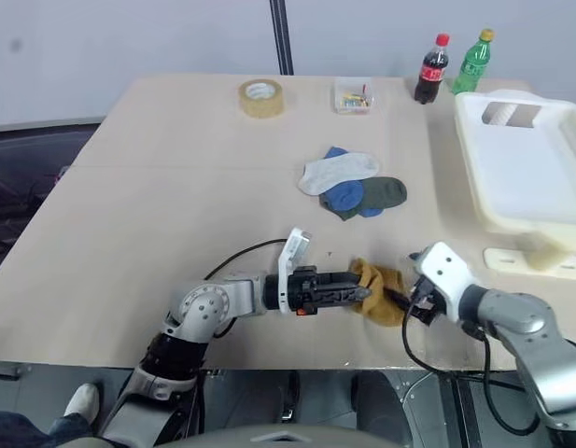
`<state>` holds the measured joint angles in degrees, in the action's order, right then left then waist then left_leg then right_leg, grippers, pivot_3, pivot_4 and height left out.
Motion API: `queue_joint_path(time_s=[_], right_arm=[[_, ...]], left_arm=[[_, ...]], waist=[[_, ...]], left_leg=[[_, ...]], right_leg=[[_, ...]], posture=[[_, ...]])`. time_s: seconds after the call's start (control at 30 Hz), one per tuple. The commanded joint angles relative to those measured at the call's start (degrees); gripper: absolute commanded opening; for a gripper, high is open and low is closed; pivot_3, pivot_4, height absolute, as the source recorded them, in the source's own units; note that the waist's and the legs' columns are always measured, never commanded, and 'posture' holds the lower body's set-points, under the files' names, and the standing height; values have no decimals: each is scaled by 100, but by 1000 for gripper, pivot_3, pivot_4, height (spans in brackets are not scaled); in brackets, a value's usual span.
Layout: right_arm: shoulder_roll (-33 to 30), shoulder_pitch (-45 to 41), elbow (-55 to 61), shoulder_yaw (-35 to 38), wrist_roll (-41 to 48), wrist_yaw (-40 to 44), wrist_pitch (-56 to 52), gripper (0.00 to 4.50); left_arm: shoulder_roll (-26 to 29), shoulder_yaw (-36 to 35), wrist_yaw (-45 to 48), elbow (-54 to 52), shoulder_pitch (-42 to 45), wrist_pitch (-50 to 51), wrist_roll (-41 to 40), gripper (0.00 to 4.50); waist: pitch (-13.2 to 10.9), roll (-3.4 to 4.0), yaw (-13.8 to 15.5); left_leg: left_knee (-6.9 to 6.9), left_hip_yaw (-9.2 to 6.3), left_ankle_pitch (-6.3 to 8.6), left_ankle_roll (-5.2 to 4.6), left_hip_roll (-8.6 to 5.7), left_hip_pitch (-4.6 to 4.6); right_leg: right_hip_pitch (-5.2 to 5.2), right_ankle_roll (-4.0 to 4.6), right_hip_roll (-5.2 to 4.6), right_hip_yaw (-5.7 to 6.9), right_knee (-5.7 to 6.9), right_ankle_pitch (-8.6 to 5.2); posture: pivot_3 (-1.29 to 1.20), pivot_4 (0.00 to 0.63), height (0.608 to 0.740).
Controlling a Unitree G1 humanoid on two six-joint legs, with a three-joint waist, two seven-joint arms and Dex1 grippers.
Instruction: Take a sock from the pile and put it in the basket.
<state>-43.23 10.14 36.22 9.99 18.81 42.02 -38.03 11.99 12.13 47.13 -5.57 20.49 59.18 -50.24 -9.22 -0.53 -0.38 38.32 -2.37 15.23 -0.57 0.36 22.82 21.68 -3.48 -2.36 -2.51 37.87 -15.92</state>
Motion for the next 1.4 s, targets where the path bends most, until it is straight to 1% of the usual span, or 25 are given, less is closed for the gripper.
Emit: queue_joint_path(time_s=[0.03, 0.1, 0.13, 0.2, 0.27, 0.37, 0.5, 0.67, 0.87, 1.2, 1.4], right_arm=[[56, 112, 358, 701, 639, 32, -390, 4473], [157, 128, 406, 861, 960, -36, -665, 4473], [217, 137, 444, 903, 1150, -63, -824, 4473], [456, 65, 476, 984, 1547, -243, -1104, 4473], [659, -6, 568, 957, 1883, -460, -1389, 4473], [990, -143, 645, 731, 2013, -1006, -1733, 4473], [1357, -260, 734, 559, 2270, -1418, -1925, 4473], [1284, -232, 732, 364, 2263, -1613, -2020, 4473], [1101, -197, 698, 493, 2349, -1755, -2183, 4473], [869, -87, 560, 399, 2290, -1805, -2224, 4473], [979, -17, 542, 326, 2491, -1880, -2432, 4473]], left_arm=[[-6, 195, 275, 78, 206, -224, 228, 3488], [-25, 261, 362, 206, 321, -281, 342, 3488], [8, 403, 465, 235, 368, -377, 479, 3488], [74, 683, 679, 260, 421, -570, 737, 3488], [66, 769, 789, 317, 439, -656, 841, 3488], [58, 797, 912, 377, 446, -725, 921, 3488], [60, 795, 982, 365, 426, -733, 982, 3488], [69, 799, 1028, 347, 418, -742, 1037, 3488], [67, 775, 1066, 336, 405, -746, 1073, 3488], [37, 659, 993, 330, 349, -796, 1080, 3488], [-15, 576, 950, 298, 294, -786, 1077, 3488]], waist=[[0, 0, -7], [0, 0, -21], [0, 0, -23], [0, 0, -23], [-1, 5, -30], [-1, 4, -29], [-1, 5, -26], [-2, 6, -26], [-2, 6, -29], [-2, 5, -27], [-2, 5, -28]], left_leg=[[0, 1, 0, 0, 0, 0], [1, 1, 0, 0, 0, -2], [1, 1, 0, 0, 1, -4], [1, 2, 0, 0, 2, -6], [0, 3, 0, 0, 3, -6], [0, 6, 0, 0, 4, -4], [0, 3, 0, 0, 6, -3], [0, 4, 0, 0, 5, -2], [0, 4, 0, 0, 5, -2], [0, 5, 0, -1, 5, -2], [0, 5, 0, -1, 6, -2]], right_leg=[[0, 0, 0, -1, 0, 0], [-1, 0, 1, -1, 2, 0], [-1, 0, 3, -2, 4, 0], [-1, 0, 7, -3, 5, 0], [-1, 1, 9, -6, 5, 0], [1, 1, 9, -9, 2, 0], [2, 1, 9, -7, 3, 0], [2, 0, 8, -8, 1, 0], [2, 0, 9, -7, 2, 0], [2, 0, 9, -7, 2, 0], [2, -1, 9, -7, 2, -1]], posture=[[0, 150, 740], [0, 150, 740], [0, 150, 740], [0, 150, 740], [0, 150, 740], [0, 150, 740], [0, 150, 740], [0, 150, 740], [0, 150, 740], [0, 150, 740], [0, 150, 740]])
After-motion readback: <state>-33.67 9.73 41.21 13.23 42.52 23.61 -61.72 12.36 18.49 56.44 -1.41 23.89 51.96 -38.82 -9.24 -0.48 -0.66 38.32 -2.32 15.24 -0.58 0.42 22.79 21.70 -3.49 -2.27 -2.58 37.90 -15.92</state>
